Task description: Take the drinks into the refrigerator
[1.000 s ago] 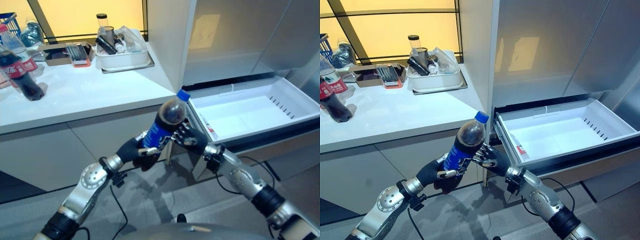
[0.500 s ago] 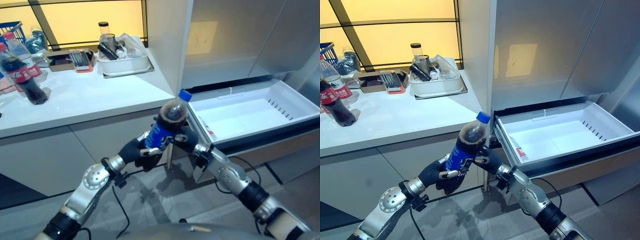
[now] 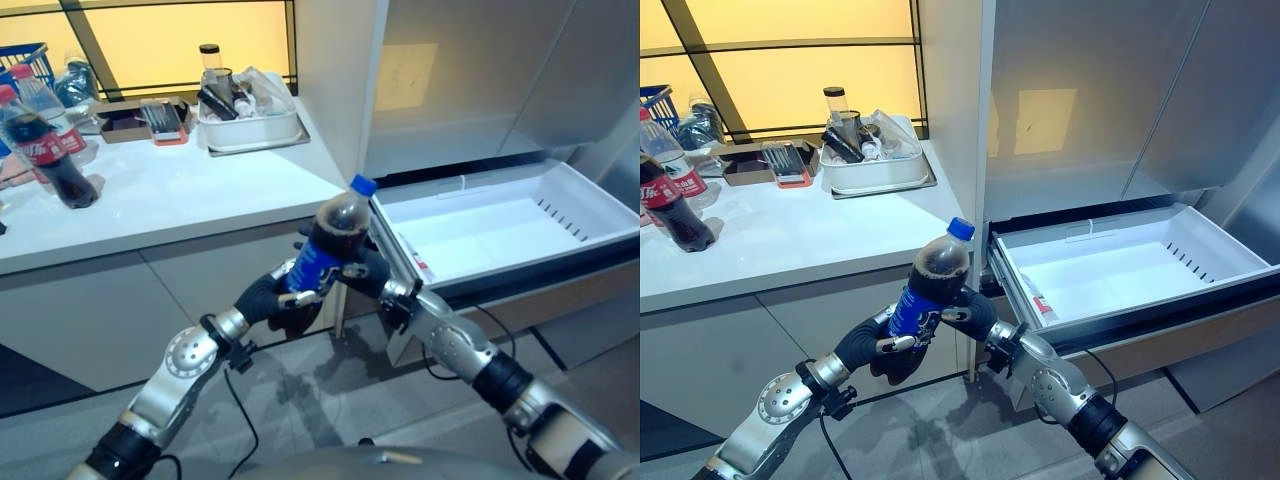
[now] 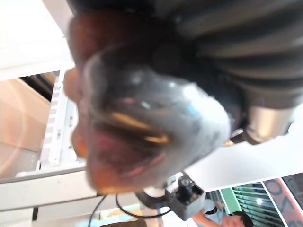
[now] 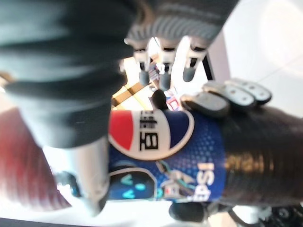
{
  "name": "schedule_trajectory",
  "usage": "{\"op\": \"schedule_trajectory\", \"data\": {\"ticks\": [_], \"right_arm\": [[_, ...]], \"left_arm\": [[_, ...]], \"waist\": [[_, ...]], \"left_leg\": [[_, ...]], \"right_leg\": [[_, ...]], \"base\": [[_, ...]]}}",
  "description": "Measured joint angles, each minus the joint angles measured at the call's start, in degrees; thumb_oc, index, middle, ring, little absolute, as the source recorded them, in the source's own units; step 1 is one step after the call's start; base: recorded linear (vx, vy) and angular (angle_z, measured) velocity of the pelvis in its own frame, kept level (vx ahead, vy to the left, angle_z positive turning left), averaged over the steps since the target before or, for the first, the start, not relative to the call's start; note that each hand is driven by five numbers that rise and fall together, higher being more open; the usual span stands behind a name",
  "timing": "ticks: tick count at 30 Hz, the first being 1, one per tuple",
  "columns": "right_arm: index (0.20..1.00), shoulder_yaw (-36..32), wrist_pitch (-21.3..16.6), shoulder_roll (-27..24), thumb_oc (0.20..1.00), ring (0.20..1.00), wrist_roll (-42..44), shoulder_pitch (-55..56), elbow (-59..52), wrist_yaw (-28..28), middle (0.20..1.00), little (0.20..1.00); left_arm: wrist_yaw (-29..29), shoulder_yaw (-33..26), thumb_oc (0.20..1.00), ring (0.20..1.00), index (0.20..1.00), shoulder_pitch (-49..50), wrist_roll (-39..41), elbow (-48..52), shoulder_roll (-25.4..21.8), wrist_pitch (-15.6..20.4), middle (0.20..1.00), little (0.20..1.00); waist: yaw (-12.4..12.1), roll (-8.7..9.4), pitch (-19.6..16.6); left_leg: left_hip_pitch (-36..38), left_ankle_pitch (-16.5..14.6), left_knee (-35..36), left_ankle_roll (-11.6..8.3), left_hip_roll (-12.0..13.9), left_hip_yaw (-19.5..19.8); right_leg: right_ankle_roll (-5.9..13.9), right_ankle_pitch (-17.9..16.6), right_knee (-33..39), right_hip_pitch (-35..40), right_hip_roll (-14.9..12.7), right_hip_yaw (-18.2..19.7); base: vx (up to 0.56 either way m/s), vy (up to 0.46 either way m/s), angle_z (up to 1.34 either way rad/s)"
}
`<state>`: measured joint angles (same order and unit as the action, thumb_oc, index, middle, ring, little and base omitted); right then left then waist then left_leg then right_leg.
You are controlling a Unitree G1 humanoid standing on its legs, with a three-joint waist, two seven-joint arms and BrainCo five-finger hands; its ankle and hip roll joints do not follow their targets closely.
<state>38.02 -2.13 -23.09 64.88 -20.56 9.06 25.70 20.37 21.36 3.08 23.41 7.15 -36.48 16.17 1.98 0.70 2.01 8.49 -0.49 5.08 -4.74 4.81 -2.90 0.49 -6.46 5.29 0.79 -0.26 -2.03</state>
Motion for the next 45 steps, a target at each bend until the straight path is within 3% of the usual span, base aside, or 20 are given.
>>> {"op": "schedule_trajectory", "data": {"ticks": [16,18,19,45], "right_arm": [[1.0,0.96,-2.08,2.74,1.0,1.0,2.31,-0.72,-0.2,-1.69,1.0,1.0],[0.517,0.95,-2.68,3.23,0.517,0.517,2.31,-0.73,-0.28,-2.33,0.517,0.517],[0.2,0.94,-3.05,3.26,0.2,0.2,2.31,-0.73,-0.44,-2.35,0.2,0.2],[0.2,1.43,-3.83,3.9,0.2,0.2,2.24,-0.74,-0.52,-4.39,0.2,0.2]], "left_arm": [[-2.57,2.25,0.2,0.2,0.2,-0.94,-0.19,-1.94,0.02,0.81,0.2,0.2],[-3.55,2.2,0.2,0.2,0.2,-0.94,-0.16,-2.02,0.02,0.8,0.2,0.2],[-4.03,2.18,0.2,0.2,0.2,-0.94,-0.14,-2.18,0.02,0.8,0.2,0.2],[-4.78,2.42,0.2,0.2,0.2,-0.94,-0.17,-2.69,0.01,0.72,0.2,0.2]], "waist": [[0.0,-0.74,-0.92],[0.01,-0.73,-0.93],[-0.01,-0.74,-0.93],[-0.04,-0.64,-0.98]], "left_leg": [[0.2,-0.01,0.02,0.01,-0.08,-0.52],[0.26,-0.02,0.01,0.01,-0.1,-0.71],[0.31,-0.02,0.02,0.01,-0.1,-0.85],[0.22,-0.04,0.03,0.01,-0.07,-1.57]], "right_leg": [[0.13,-0.07,0.08,-0.05,0.03,0.6],[0.17,-0.1,0.08,-0.07,0.04,0.78],[0.19,-0.11,0.08,-0.07,0.04,0.88],[0.3,-0.24,0.2,-0.53,-0.03,1.48]], "base": [[0.0,0.0,0.0],[0.0,0.004,-0.04],[0.01,0.002,-0.05],[0.0,0.001,-0.01]]}}
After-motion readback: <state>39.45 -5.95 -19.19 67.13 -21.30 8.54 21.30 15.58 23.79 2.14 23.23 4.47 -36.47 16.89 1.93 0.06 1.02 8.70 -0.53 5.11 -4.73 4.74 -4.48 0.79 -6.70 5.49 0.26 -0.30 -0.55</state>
